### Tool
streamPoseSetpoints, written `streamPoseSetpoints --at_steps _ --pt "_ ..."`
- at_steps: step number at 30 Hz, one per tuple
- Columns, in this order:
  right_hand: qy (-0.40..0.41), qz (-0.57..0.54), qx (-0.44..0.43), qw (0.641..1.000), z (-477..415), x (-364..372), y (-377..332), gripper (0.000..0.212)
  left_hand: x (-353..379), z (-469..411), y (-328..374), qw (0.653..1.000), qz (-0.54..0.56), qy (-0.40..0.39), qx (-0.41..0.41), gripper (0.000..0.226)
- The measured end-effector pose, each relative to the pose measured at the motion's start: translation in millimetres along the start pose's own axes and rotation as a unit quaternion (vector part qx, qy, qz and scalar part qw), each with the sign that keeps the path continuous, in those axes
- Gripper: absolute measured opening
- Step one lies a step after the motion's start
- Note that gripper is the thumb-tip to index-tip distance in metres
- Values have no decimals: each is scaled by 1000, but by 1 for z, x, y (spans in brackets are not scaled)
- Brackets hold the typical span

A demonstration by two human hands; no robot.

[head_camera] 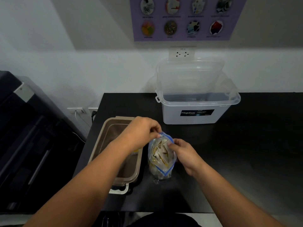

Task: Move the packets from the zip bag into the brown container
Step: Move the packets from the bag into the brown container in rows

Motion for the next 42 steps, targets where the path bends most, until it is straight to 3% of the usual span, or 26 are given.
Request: streamPoseSetpoints --at_steps 8,15,20,31,35,42 --pt "21 77 60 995 10 -17 17 14 67 -8 29 985 -103 -124 63 12" --pt "73 -46 82 993 3 -29 27 18 95 -11 37 958 -188 -207 64 33" --pt "87 -128 83 984 3 -31 24 23 101 -16 31 952 -199 -233 26 32" --pt "89 -174 96 976 6 -24 17 23 79 -14 14 994 -38 -96 -22 12" --pt "61 -200 93 974 6 -19 13 31 67 -10 5 996 32 -82 -34 14" --pt "69 -204 88 973 -3 -7 9 27 11 4 -16 987 142 15 -75 10"
Point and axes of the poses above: each hand's wrist, its own z-axis away from the middle knuckle, its own x-axis out of the palm, y = z × x, the point moved 8 cm from there along -z, towards the middle knuckle, and after that the axes turned 11 degrees about -z, right-handed, at the moved point
